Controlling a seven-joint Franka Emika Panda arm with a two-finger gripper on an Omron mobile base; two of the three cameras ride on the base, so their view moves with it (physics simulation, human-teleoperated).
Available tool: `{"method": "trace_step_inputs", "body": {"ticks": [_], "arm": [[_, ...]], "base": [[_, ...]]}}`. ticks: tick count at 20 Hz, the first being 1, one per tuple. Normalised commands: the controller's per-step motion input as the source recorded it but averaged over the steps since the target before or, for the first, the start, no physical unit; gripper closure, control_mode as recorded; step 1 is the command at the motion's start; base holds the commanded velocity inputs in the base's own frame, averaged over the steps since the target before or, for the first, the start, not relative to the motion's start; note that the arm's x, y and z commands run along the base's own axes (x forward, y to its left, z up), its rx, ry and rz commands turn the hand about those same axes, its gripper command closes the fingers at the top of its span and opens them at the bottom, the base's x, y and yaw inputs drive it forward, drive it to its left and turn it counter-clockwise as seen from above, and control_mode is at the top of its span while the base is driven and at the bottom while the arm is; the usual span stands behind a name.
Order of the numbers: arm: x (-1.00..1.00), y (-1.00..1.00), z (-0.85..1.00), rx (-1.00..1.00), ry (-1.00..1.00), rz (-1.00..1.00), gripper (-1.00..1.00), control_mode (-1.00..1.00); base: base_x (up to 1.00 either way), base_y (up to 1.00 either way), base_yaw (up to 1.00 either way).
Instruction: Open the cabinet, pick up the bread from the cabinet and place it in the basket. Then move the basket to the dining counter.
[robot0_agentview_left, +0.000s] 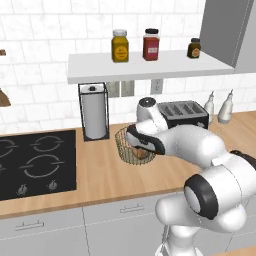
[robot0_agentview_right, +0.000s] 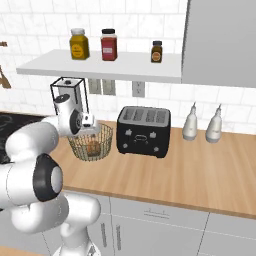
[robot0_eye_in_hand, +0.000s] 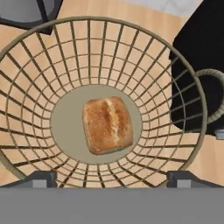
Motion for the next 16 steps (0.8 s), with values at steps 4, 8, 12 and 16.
{"method": "trace_step_inputs", "body": {"ticks": [4,8,12,16], "arm": [[-0.24,0.00,0.33,-0.06,-0.02,0.20,-1.00,-1.00],[0.00,0.02,0.30,0.00,0.20,0.29,-1.00,-1.00],[-0.08,0.17,0.19,0.00,0.23,0.31,-1.00,-1.00],[-0.26,0.25,0.02,-0.03,0.09,0.22,-1.00,-1.00]], "base": [[0.00,0.00,0.00],[0.00,0.00,0.00],[0.00,0.00,0.00],[0.00,0.00,0.00]]}}
